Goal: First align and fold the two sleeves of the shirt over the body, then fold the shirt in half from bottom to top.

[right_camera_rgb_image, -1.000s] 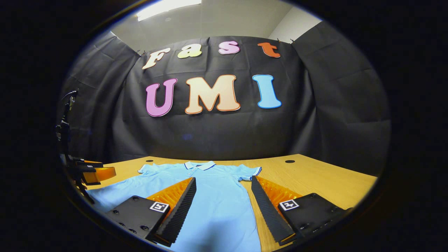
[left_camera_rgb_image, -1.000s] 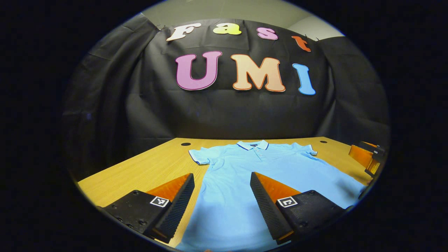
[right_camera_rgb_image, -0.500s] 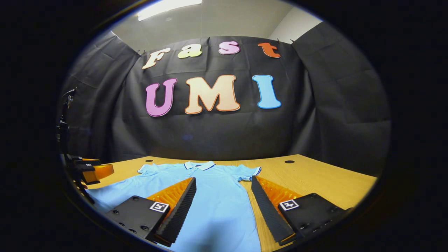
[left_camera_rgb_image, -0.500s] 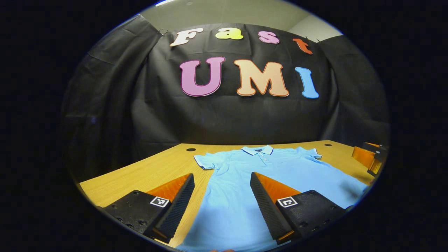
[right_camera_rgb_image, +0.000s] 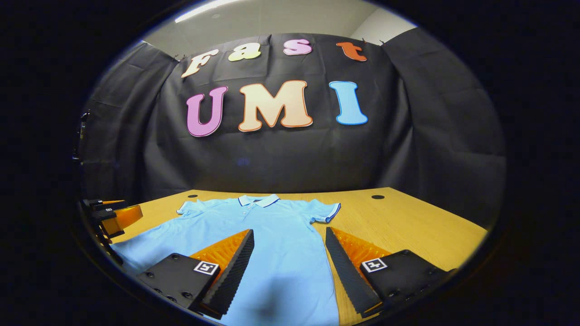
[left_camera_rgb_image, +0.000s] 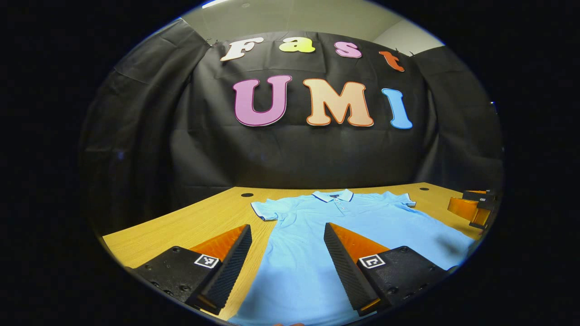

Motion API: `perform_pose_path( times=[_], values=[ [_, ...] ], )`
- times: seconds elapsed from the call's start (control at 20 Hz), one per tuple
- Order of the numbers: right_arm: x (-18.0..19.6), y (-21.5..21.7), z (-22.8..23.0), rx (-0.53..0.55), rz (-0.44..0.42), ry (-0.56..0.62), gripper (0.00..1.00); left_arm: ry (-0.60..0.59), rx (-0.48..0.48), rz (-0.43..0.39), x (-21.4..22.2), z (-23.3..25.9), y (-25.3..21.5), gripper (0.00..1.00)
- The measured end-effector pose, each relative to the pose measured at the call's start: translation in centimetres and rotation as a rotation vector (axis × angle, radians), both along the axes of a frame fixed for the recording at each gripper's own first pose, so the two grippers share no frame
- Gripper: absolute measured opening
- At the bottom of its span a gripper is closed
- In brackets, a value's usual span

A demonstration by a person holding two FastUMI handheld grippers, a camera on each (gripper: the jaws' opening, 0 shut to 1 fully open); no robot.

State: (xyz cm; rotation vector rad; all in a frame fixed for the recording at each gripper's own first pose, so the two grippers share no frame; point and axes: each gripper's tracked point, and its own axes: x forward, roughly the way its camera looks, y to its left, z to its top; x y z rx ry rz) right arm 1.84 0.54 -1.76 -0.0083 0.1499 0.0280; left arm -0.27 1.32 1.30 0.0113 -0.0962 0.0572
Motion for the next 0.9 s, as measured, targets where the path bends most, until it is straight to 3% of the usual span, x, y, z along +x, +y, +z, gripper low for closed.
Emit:
perform_pose_path(
  times=[0.45,0.9],
  values=[
    [7.8,-1.8,5.2,-0.126,0.065,0.117,0.99,0.004,0.002,-0.007,0.1,-0.1,-0.1,0.96],
    [21.2,-7.9,2.2,-0.073,-0.060,0.323,0.99,0.002,0.003,-0.011,0.0,0.0,-0.1,0.96]
  ],
)
